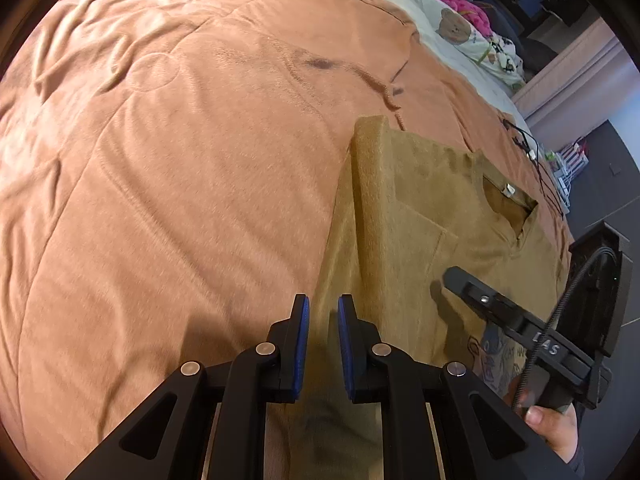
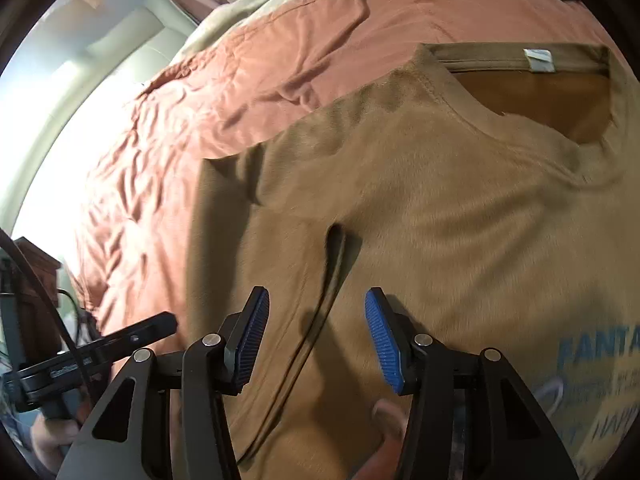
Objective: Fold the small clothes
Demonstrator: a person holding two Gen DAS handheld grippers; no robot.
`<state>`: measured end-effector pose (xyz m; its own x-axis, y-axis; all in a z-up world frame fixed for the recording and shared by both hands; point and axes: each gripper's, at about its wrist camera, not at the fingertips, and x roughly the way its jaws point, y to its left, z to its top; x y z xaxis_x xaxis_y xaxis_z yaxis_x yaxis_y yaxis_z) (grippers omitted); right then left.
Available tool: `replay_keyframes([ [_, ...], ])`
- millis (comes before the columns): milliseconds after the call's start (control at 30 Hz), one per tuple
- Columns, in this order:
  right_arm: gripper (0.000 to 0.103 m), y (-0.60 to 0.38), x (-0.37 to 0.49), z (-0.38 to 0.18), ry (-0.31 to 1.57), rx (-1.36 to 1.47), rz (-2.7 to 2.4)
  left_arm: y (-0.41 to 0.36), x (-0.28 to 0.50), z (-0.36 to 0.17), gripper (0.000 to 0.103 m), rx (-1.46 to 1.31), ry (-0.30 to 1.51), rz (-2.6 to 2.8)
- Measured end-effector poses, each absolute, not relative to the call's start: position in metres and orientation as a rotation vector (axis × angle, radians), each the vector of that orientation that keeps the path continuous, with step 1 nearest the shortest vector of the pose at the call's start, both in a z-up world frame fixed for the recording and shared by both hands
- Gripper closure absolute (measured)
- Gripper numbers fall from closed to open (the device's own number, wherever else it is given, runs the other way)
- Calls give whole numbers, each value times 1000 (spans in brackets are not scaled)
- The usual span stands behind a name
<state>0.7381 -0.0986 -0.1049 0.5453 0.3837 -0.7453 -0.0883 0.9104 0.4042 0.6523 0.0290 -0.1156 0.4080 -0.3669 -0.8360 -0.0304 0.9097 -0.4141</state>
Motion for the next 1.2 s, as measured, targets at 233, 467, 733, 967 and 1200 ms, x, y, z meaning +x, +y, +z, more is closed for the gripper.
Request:
replay_keyframes([
  [233,99,-93,758,-111,958,289,324,25,666,-123,88,-434,1138,-224],
  [467,103,-119,733,-95,889,321,352,10,676,-118,88,-419,1121,-229],
  [733,103,-134,701,-83,868,320,294,-5,688,-113,88,-412,1099,-210],
  [967,103,-146,680,-76,862,343,259,-21,698,-113,88,-383,1089,-220],
  [1200,103,-151,674,-78,871,348,283,-34,716,-125,88,-361,1112,-221],
])
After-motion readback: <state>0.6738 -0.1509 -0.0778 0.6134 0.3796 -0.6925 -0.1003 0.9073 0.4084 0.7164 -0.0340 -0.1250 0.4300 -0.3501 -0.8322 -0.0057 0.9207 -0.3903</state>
